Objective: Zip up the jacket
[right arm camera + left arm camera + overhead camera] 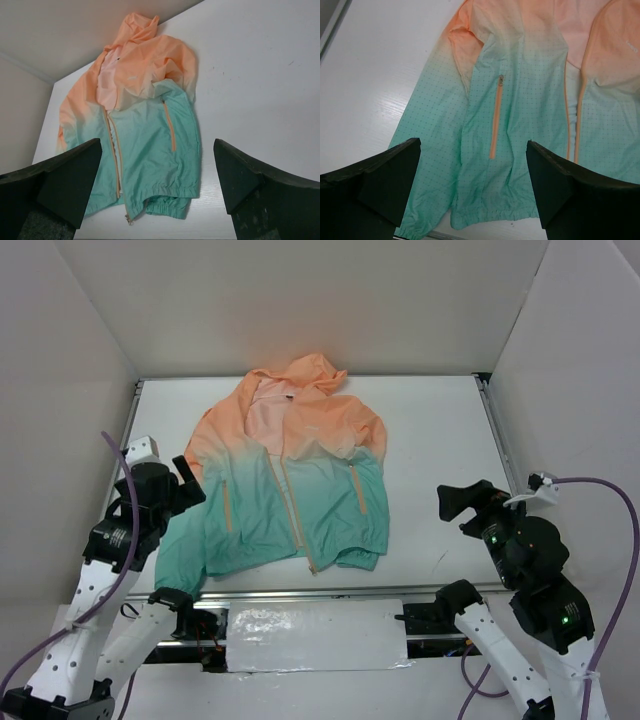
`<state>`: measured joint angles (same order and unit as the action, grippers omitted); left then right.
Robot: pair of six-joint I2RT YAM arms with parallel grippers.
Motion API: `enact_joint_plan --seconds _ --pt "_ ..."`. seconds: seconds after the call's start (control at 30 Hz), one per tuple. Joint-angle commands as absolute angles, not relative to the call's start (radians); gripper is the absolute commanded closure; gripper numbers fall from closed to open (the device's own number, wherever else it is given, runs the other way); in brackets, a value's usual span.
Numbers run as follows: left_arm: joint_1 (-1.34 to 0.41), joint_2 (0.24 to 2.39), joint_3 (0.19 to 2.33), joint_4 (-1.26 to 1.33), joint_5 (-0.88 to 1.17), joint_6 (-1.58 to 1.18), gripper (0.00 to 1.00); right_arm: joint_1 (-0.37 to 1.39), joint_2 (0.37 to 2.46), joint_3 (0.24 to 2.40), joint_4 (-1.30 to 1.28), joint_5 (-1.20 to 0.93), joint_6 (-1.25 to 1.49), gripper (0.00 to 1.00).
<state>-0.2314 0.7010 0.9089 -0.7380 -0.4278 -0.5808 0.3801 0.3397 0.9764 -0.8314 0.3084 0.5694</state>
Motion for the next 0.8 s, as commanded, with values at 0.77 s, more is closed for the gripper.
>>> enact_joint_plan --seconds 0.77 --pt "-0.902 1.124 0.995 -0.747 -0.584 -1.072 0.01 0.385 0.423 1.011 -0.807 0.232 0.577 0.00"
